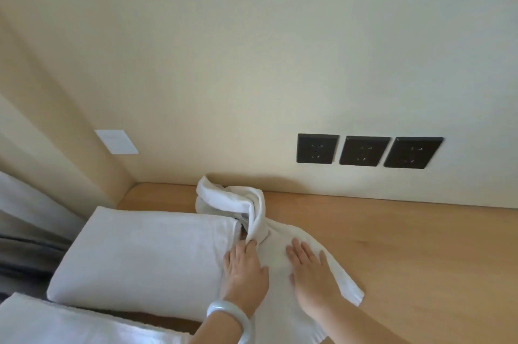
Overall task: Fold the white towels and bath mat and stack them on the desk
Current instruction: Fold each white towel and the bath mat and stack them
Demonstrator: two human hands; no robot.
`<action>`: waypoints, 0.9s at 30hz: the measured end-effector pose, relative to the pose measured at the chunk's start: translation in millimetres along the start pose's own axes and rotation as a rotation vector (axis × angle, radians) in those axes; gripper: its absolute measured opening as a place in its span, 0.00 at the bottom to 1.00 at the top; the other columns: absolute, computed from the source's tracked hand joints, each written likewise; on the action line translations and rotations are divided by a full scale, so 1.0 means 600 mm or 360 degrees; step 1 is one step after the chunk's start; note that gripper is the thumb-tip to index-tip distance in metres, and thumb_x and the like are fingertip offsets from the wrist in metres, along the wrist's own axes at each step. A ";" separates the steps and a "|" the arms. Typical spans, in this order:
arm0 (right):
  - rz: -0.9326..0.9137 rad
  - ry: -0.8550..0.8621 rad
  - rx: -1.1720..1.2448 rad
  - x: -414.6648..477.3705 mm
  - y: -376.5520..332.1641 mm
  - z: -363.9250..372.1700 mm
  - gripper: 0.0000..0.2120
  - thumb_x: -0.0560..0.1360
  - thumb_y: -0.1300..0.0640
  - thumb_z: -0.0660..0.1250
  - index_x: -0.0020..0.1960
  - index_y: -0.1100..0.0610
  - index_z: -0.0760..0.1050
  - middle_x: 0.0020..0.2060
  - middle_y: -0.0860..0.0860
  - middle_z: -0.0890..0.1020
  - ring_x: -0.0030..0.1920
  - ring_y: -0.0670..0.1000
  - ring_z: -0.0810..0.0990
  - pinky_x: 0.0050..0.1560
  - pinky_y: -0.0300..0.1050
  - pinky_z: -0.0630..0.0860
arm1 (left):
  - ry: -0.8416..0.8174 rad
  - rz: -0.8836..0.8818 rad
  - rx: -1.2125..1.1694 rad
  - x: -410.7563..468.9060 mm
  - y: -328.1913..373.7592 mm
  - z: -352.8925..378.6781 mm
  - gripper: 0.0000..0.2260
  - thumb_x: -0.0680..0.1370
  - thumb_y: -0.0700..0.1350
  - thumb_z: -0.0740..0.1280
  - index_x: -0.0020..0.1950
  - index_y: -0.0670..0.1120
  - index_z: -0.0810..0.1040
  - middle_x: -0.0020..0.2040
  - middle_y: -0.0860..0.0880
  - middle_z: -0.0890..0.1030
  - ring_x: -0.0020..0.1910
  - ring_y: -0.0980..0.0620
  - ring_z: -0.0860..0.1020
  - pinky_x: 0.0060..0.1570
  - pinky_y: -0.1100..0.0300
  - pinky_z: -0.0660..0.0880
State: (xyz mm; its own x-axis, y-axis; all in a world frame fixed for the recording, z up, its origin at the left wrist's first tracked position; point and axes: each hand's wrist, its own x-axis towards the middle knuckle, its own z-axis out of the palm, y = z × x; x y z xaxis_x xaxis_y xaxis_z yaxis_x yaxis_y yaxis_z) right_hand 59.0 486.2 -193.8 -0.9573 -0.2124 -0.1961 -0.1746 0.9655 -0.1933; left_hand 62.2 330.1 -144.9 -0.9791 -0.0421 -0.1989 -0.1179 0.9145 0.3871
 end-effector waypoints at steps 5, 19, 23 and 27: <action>0.0117 0.0039 -0.0079 -0.079 0.124 0.010 0.34 0.58 0.45 0.75 0.61 0.52 0.69 0.57 0.48 0.83 0.60 0.49 0.76 0.44 0.54 0.81 | -0.0376 -0.0102 -0.0650 -0.018 0.078 0.040 0.24 0.78 0.45 0.65 0.74 0.49 0.63 0.69 0.48 0.66 0.67 0.48 0.69 0.67 0.56 0.67; 0.0349 -0.0195 0.1212 -0.267 0.327 -0.122 0.27 0.77 0.49 0.67 0.73 0.49 0.63 0.72 0.44 0.67 0.71 0.44 0.64 0.70 0.38 0.60 | -0.0489 -0.0658 -0.1881 -0.123 0.355 0.137 0.28 0.68 0.36 0.75 0.63 0.51 0.69 0.55 0.44 0.77 0.53 0.42 0.79 0.55 0.44 0.78; 0.0135 -0.0452 0.1604 -0.352 0.374 -0.149 0.17 0.71 0.53 0.71 0.57 0.40 0.72 0.43 0.35 0.80 0.47 0.35 0.77 0.46 0.30 0.71 | -0.0511 -0.0762 -0.2223 -0.170 0.491 0.184 0.27 0.73 0.30 0.66 0.67 0.50 0.67 0.52 0.40 0.77 0.46 0.42 0.81 0.49 0.48 0.80; 0.0751 0.0340 0.1454 -0.373 0.488 -0.177 0.11 0.73 0.65 0.58 0.35 0.53 0.68 0.27 0.47 0.69 0.30 0.48 0.66 0.30 0.40 0.62 | -0.0371 -0.0639 -0.2328 -0.201 0.620 0.198 0.29 0.72 0.29 0.61 0.67 0.53 0.63 0.55 0.42 0.74 0.49 0.46 0.79 0.55 0.48 0.78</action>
State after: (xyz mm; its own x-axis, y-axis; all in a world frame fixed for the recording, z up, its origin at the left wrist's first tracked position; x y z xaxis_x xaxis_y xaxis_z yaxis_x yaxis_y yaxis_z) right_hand 197.4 832.2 -104.5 -0.9193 0.2727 -0.2840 0.3820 0.4434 -0.8109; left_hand 156.3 723.1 -83.9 -0.8134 0.0077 -0.5817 -0.5509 -0.3315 0.7659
